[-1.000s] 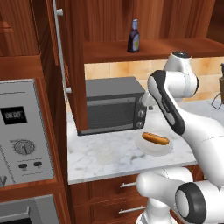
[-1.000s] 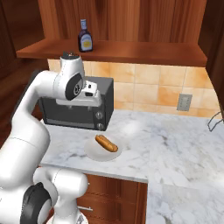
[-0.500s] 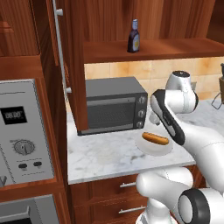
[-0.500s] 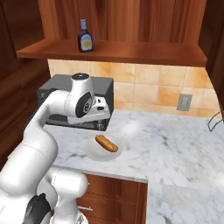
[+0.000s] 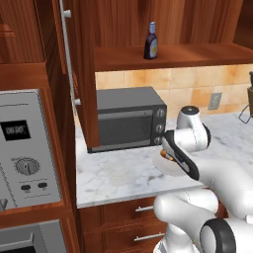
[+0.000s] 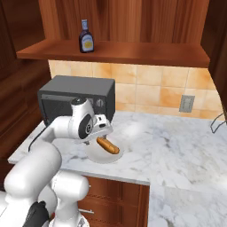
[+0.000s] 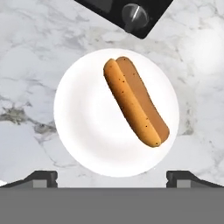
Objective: Move the hot dog bun to the plate on the dining table and place the condiment next to that plate. Then navigate to the fridge and take the sausage and place it on the plate as well.
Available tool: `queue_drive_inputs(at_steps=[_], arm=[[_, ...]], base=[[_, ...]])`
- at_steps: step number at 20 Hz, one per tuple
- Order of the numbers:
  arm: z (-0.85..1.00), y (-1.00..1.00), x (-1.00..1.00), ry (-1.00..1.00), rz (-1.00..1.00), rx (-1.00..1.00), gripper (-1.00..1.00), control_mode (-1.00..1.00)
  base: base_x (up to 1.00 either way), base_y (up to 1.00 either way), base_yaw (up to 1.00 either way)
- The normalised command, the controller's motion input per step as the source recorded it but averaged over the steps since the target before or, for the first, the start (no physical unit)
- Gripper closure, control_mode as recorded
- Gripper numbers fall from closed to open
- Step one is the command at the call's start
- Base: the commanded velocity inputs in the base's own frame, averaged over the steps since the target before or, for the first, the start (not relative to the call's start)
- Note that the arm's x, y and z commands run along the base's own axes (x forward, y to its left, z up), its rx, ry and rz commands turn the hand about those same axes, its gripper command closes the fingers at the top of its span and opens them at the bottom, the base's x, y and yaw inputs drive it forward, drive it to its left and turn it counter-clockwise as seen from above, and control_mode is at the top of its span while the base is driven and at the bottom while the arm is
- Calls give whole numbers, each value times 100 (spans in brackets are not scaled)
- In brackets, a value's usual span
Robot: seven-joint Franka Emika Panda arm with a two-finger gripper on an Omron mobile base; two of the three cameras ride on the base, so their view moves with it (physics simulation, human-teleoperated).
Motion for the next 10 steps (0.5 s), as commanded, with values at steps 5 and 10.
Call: queue_drive_inputs(at_steps=[5,10], arm=[[-61,-26,24,0,0,0,-100,-100],[-46,-21,27,0,1,0,-100,-100]], base=[[0,0,0],[0,0,0]])
